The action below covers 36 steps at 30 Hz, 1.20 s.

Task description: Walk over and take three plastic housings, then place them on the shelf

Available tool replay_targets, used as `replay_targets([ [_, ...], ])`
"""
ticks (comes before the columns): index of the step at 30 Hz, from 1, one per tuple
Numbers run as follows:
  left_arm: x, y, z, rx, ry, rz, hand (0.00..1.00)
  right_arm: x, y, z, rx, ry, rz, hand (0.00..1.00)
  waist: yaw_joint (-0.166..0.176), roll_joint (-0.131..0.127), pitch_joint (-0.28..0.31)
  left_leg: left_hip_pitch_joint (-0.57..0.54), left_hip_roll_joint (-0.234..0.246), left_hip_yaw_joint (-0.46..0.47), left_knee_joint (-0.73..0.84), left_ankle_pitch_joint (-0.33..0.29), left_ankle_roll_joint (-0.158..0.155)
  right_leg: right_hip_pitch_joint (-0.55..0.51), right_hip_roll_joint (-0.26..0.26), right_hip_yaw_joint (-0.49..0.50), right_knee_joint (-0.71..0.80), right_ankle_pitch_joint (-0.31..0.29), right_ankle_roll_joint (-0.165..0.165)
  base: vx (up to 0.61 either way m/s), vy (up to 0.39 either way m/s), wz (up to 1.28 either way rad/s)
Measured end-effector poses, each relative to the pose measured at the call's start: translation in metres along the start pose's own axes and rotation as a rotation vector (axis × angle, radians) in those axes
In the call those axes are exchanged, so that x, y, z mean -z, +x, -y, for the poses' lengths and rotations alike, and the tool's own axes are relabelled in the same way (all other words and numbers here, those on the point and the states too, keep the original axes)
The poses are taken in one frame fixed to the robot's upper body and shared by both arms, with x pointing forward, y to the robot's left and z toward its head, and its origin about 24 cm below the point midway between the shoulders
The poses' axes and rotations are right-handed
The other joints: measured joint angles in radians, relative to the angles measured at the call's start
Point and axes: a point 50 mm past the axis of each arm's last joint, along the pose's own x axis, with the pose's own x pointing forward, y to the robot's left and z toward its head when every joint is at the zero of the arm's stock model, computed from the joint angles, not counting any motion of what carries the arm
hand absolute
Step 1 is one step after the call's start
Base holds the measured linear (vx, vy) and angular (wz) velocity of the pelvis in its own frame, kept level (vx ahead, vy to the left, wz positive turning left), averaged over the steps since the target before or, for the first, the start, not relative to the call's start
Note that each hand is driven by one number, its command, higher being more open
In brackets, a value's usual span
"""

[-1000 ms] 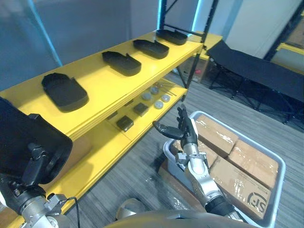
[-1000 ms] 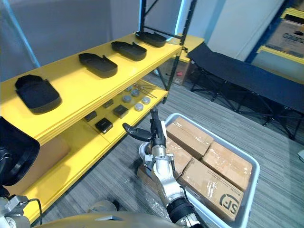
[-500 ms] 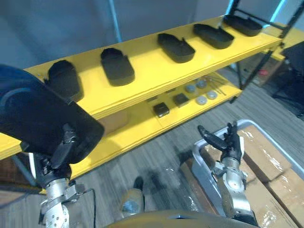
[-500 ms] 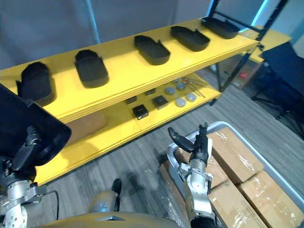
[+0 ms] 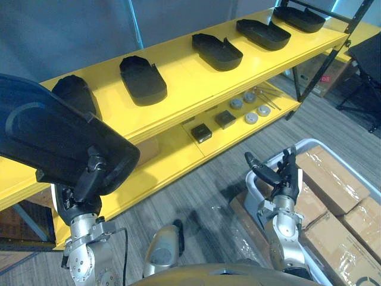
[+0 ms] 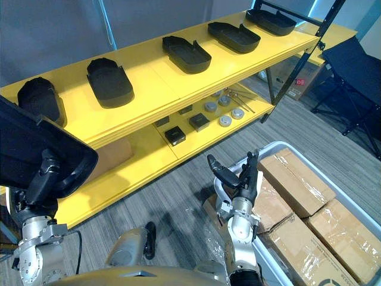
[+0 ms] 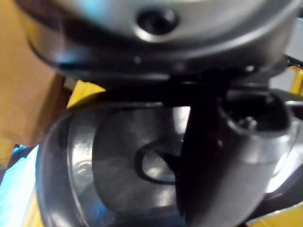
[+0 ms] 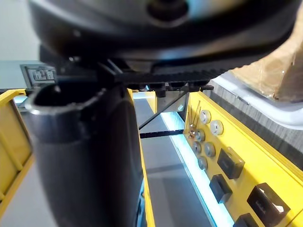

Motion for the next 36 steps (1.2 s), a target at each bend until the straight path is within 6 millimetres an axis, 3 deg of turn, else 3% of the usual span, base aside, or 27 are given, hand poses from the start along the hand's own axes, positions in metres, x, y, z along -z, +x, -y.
replay_targets([
  [1, -0.001, 0.001, 0.0, 0.01, 0.019, 0.001, 0.0, 0.001, -0.001, 0.0, 0.002, 0.005, -0.005, 1.0, -0.003, -0.012, -0.007, 0.007, -0.013, 0.005, 0.001, -0.016, -0.002, 0.009, -0.008, 0.001, 0.016, 0.013, 0.01, 0.29, 0.165, 0.12],
  [2, 0.0, 0.004, 0.004, 0.029, 0.018, 0.003, 0.0, 0.0, 0.0, 0.001, -0.005, 0.006, 0.001, 1.0, -0.007, -0.018, -0.011, 0.015, -0.03, -0.002, 0.001, -0.028, 0.01, -0.029, -0.047, 0.039, 0.122, 0.049, -0.038, 0.26, 0.156, 0.33],
  [3, 0.001, 0.007, 0.011, 0.057, 0.002, 0.007, 0.0, -0.001, 0.0, 0.002, -0.018, 0.013, -0.001, 1.0, -0.015, -0.015, -0.013, 0.023, -0.048, -0.016, -0.007, -0.025, 0.018, -0.087, -0.068, 0.078, 0.23, 0.104, -0.116, 0.3, 0.23, 0.49],
  [4, -0.001, 0.011, 0.015, 0.089, -0.003, 0.022, 0.0, -0.001, 0.001, 0.001, -0.03, 0.014, 0.003, 1.0, -0.029, -0.014, -0.014, 0.052, -0.057, -0.038, -0.044, -0.031, 0.028, -0.163, -0.083, 0.153, 0.355, 0.22, -0.161, 0.18, 0.183, 0.44],
  [5, -0.002, 0.014, 0.017, 0.102, -0.001, 0.03, 0.0, -0.001, 0.001, 0.0, -0.038, 0.015, 0.005, 1.0, -0.034, -0.013, -0.014, 0.07, -0.055, -0.05, -0.068, -0.026, 0.035, -0.196, -0.08, 0.197, 0.404, 0.232, -0.146, 0.24, 0.147, 0.45],
  [6, -0.004, 0.019, 0.021, 0.124, -0.003, 0.043, 0.0, -0.002, 0.001, -0.004, -0.063, 0.023, 0.007, 1.0, -0.051, -0.009, -0.012, 0.101, -0.056, -0.077, -0.105, -0.019, 0.047, -0.243, -0.041, 0.244, 0.443, 0.164, -0.14, 0.26, 0.061, 0.5],
  [7, -0.005, 0.024, 0.025, 0.132, -0.009, 0.059, 0.0, -0.004, 0.0, -0.006, -0.085, 0.028, 0.016, 1.0, -0.062, -0.002, -0.013, 0.129, -0.049, -0.101, -0.14, -0.01, 0.045, -0.274, 0.022, 0.267, 0.388, 0.111, -0.15, 0.31, 0.059, 0.52],
  [8, -0.006, 0.026, 0.027, 0.138, -0.016, 0.065, 0.0, -0.006, 0.0, -0.007, -0.096, 0.028, 0.026, 1.0, -0.066, 0.006, -0.014, 0.138, -0.047, -0.115, -0.155, -0.004, 0.04, -0.286, 0.059, 0.28, 0.327, 0.096, -0.149, 0.25, 0.051, 0.69],
  [10, -0.006, 0.032, 0.039, 0.172, -0.041, 0.082, 0.0, -0.022, -0.003, -0.006, -0.128, 0.041, 0.093, 1.0, -0.097, 0.018, -0.024, 0.139, -0.048, -0.177, -0.178, 0.005, 0.038, -0.339, 0.191, 0.377, 0.087, 0.087, -0.148, 0.27, -0.014, 0.88],
  [12, -0.004, 0.032, 0.045, 0.192, -0.056, 0.071, 0.0, -0.032, -0.004, -0.006, -0.151, 0.046, 0.135, 1.0, -0.118, 0.019, -0.024, 0.145, -0.057, -0.234, -0.175, 0.0, 0.032, -0.351, 0.247, 0.439, -0.033, 0.119, -0.141, 0.25, -0.086, 0.89],
  [13, -0.002, 0.031, 0.048, 0.199, -0.063, 0.063, 0.0, -0.036, -0.005, -0.006, -0.158, 0.047, 0.15, 1.0, -0.117, 0.011, -0.027, 0.149, -0.067, -0.249, -0.173, -0.003, 0.025, -0.343, 0.249, 0.445, -0.079, 0.168, -0.154, 0.24, -0.138, 1.0],
  [14, 0.0, 0.03, 0.052, 0.213, -0.069, 0.05, 0.0, -0.044, -0.006, -0.005, -0.177, 0.048, 0.184, 1.0, -0.113, -0.013, -0.038, 0.154, -0.094, -0.269, -0.165, -0.022, 0.003, -0.322, 0.231, 0.443, -0.14, 0.283, -0.142, 0.22, -0.182, 0.8],
  [15, 0.005, 0.026, 0.053, 0.201, -0.081, 0.023, 0.0, -0.052, -0.002, -0.007, -0.222, 0.028, 0.223, 1.0, -0.106, 0.012, -0.044, 0.15, -0.075, -0.286, -0.143, -0.042, -0.012, -0.283, 0.247, 0.404, -0.181, 0.289, -0.145, 0.2, -0.176, 0.68],
  [17, 0.006, 0.023, 0.048, 0.183, -0.068, 0.007, 0.0, -0.063, 0.002, -0.012, -0.293, 0.013, 0.27, 1.0, -0.093, 0.032, -0.055, 0.148, -0.044, -0.298, -0.147, -0.057, -0.025, -0.231, 0.281, 0.369, -0.266, 0.311, -0.155, 0.15, -0.139, 0.37],
  [20, 0.005, 0.023, 0.046, 0.171, -0.065, 0.012, 0.0, -0.078, 0.004, -0.019, -0.34, 0.019, 0.341, 1.0, -0.069, 0.032, -0.058, 0.138, -0.029, -0.32, -0.18, -0.042, -0.046, -0.212, 0.299, 0.324, -0.313, 0.318, -0.167, 0.1, -0.123, 0.49],
  [23, 0.005, 0.023, 0.047, 0.185, -0.064, 0.012, 0.0, -0.083, 0.008, -0.017, -0.302, 0.015, 0.365, 1.0, -0.071, 0.032, -0.057, 0.129, -0.029, -0.248, -0.205, 0.007, -0.059, -0.188, 0.278, 0.258, -0.319, 0.313, -0.175, 0.04, -0.014, 0.72],
  [25, 0.001, 0.023, 0.049, 0.218, -0.068, 0.038, 0.0, -0.088, 0.008, -0.012, -0.241, -0.011, 0.394, 1.0, -0.072, 0.034, -0.056, 0.143, -0.032, -0.168, -0.211, 0.03, -0.05, -0.152, 0.265, 0.232, -0.317, 0.299, -0.182, 0.01, 0.047, 0.84],
  [28, -0.013, 0.023, 0.052, 0.239, -0.079, 0.111, 0.0, -0.103, 0.001, -0.013, -0.24, 0.016, 0.467, 1.0, -0.058, 0.034, -0.056, 0.152, -0.039, -0.167, -0.239, 0.035, -0.042, -0.152, 0.261, 0.237, -0.304, 0.278, -0.176, -0.04, 0.034, 0.28],
  [32, -0.042, 0.016, 0.052, 0.277, -0.076, 0.24, 0.0, -0.128, -0.019, -0.014, -0.266, 0.067, 0.613, 1.0, -0.064, 0.035, -0.058, 0.198, -0.036, -0.121, -0.323, 0.046, -0.012, -0.143, 0.248, 0.245, -0.289, 0.258, -0.167, -0.07, 0.009, -0.01],
  [36, -0.051, 0.013, 0.055, 0.299, -0.08, 0.284, 0.0, -0.129, -0.024, -0.015, -0.292, 0.071, 0.627, 1.0, -0.081, 0.039, -0.067, 0.208, -0.031, -0.09, -0.334, 0.053, -0.009, -0.151, 0.249, 0.268, -0.282, 0.259, -0.164, -0.02, 0.006, -0.15],
])
